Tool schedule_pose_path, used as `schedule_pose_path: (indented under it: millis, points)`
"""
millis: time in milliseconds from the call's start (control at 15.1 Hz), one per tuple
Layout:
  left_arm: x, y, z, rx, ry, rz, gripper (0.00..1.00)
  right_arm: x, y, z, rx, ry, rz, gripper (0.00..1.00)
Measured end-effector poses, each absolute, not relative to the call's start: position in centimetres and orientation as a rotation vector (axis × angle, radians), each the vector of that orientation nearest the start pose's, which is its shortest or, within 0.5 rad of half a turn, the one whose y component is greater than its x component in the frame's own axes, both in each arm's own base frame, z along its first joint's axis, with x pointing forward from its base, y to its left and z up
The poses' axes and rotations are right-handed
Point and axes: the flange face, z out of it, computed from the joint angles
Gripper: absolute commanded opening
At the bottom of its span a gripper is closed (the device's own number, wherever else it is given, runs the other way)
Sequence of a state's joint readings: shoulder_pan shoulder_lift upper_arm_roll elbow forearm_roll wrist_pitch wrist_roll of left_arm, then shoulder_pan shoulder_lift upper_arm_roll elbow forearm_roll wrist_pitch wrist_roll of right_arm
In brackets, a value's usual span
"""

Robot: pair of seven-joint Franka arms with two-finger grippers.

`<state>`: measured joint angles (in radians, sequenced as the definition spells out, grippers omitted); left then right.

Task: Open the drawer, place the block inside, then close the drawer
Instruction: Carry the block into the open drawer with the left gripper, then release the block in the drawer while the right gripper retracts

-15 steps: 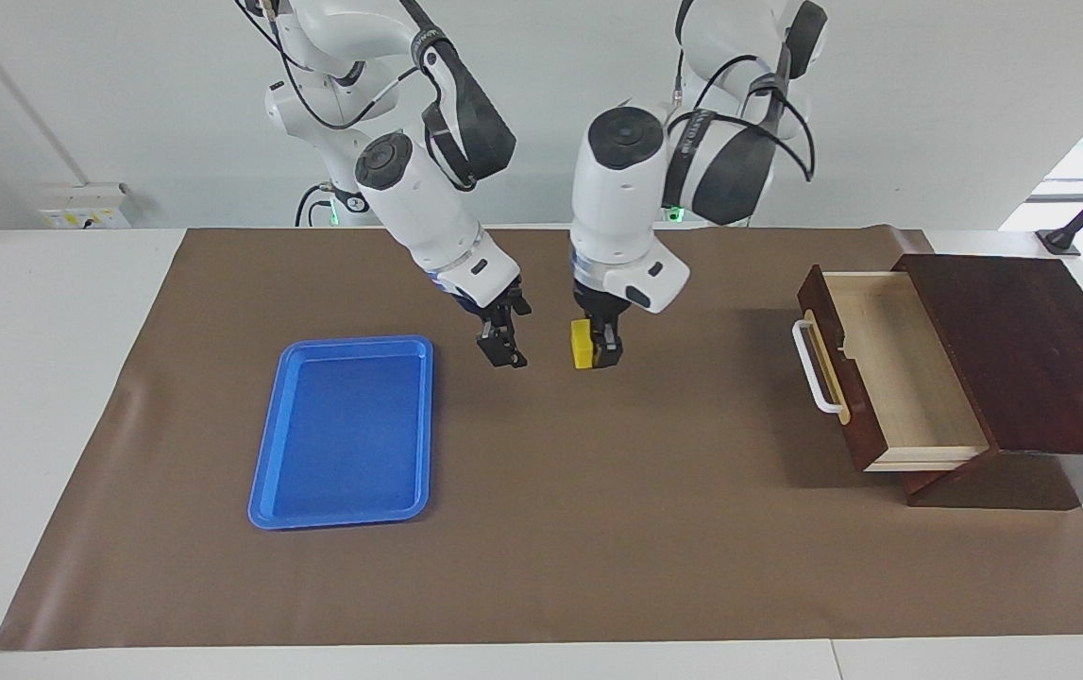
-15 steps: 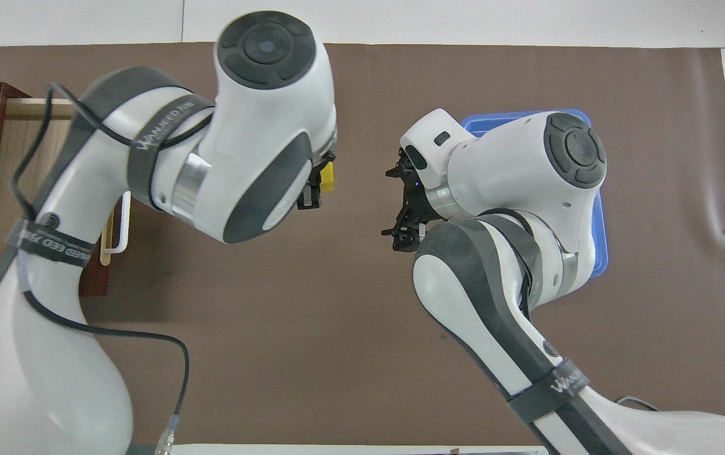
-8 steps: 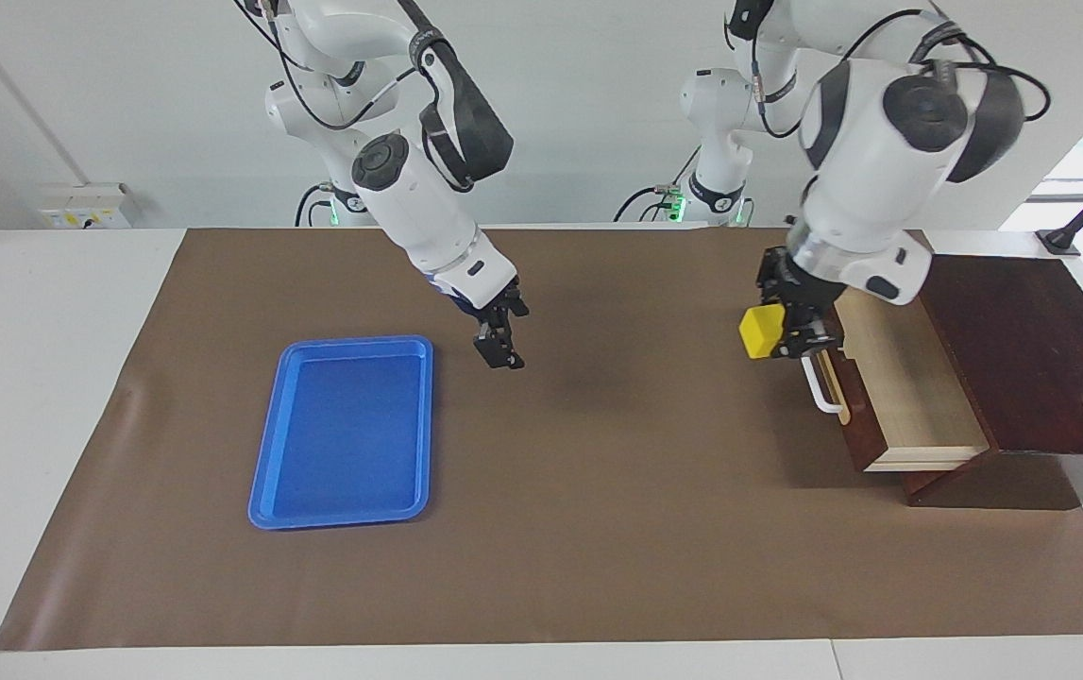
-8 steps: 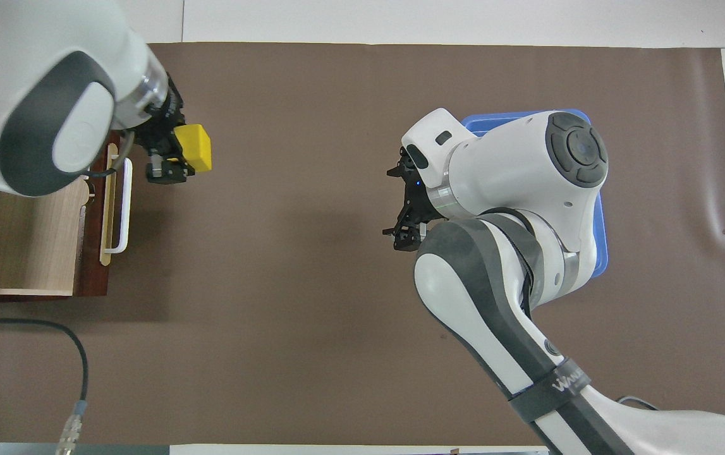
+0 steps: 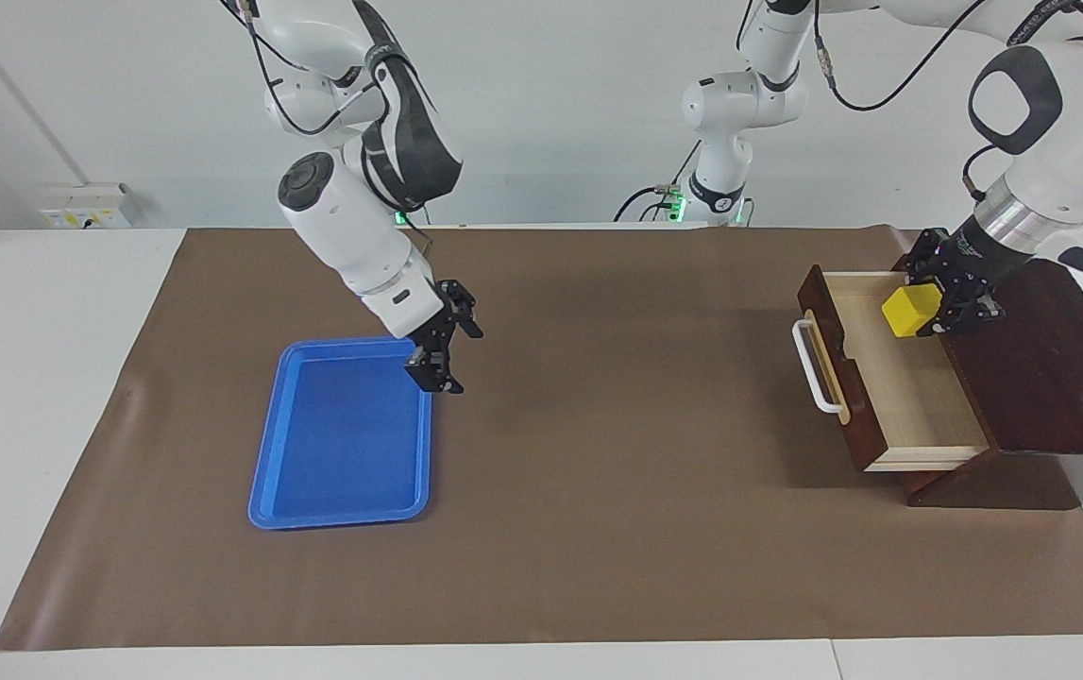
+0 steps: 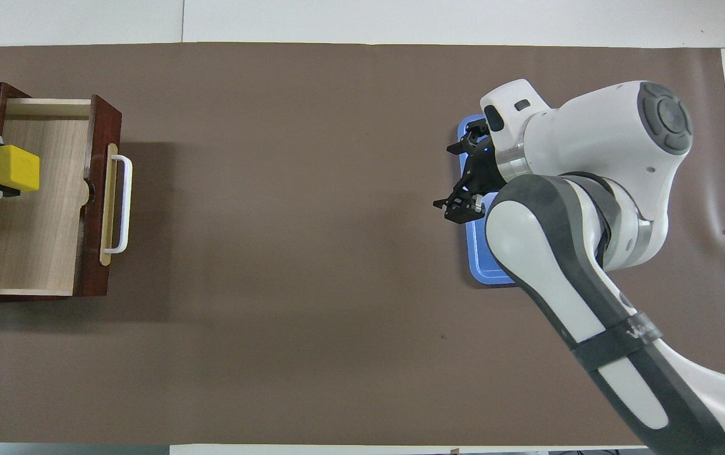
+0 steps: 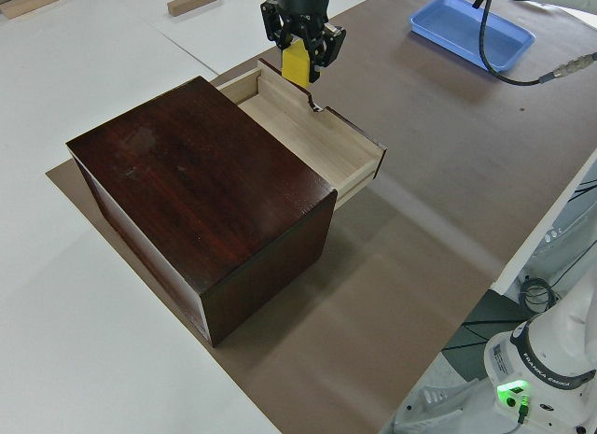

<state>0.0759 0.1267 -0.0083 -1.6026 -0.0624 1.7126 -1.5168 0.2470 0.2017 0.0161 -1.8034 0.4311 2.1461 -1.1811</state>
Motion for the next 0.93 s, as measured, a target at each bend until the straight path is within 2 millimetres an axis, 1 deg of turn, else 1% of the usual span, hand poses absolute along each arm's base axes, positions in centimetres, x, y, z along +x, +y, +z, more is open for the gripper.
schedule_pose_path:
  millis: [66, 199, 398, 663, 862, 928]
  points:
    - [59.4, 3.6, 53.4, 2.172, 2.210, -0.073, 0.00, 60.9, 16.3, 44.8, -2.335, -1.620, -0.405, 1.00]
    - [58.1, 4.6, 51.1, 2.177, 2.206, -0.072, 0.00, 61.5, 13.3, 44.8, -2.380, -1.589, -0.389, 1.00]
    - [57.2, 6.1, 48.8, 2.166, 2.212, -0.059, 0.00, 62.1, 9.5, 45.2, -2.439, -1.550, -0.395, 1.00]
    - [56.8, 6.0, 45.6, 2.159, 2.207, -0.039, 0.00, 62.6, 5.2, 45.6, -2.514, -1.526, -0.388, 1.00]
    - [56.3, 5.6, 43.4, 2.159, 2.201, -0.026, 0.00, 62.3, 0.8, 46.4, -2.566, -1.458, -0.367, 1.00]
    - [56.2, 5.6, 43.0, 2.160, 2.199, -0.024, 0.28, 62.1, -0.5, 46.9, -2.583, -1.445, -0.361, 1.00]
